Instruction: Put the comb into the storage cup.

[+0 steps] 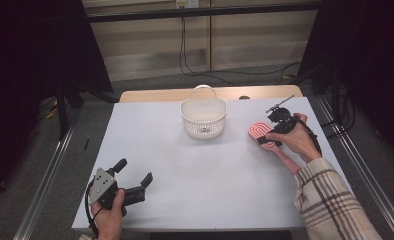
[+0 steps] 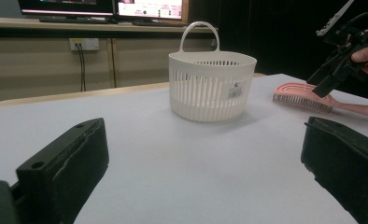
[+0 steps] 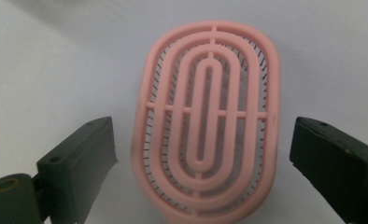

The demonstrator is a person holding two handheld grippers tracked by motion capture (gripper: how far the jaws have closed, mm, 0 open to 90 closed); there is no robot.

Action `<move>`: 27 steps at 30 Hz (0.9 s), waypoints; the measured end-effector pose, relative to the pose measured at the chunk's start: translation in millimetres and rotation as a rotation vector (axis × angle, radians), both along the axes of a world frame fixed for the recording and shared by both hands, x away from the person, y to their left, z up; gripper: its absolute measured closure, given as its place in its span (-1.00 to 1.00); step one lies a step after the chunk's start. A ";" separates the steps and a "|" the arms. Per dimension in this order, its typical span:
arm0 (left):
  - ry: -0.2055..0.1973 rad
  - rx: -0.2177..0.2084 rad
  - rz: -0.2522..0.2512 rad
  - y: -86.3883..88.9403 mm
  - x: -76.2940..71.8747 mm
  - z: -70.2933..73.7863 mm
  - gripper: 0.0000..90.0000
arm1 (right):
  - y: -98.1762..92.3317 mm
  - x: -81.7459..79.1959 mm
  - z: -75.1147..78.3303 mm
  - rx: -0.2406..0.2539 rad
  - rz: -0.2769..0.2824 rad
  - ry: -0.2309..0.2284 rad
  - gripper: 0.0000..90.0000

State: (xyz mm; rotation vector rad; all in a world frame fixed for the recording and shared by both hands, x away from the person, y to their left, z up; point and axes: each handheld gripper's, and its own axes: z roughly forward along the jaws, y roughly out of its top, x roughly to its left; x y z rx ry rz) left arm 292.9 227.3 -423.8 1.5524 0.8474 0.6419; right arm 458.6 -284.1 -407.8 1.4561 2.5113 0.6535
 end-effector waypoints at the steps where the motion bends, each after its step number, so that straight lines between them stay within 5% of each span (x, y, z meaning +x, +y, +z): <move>1: 0.001 0.001 0.000 0.0 0.1 -0.1 -0.98 | 1.1 1.1 -1.4 -0.016 -0.002 0.003 -0.86; 12: 0.008 0.002 0.000 -1.1 0.1 -0.7 -0.98 | 9.9 6.2 -14.4 -0.071 0.004 0.057 -0.79; 27: 0.008 0.012 0.006 -0.4 0.7 -0.6 -0.98 | 13.4 10.8 -25.3 -0.087 0.008 0.097 -0.63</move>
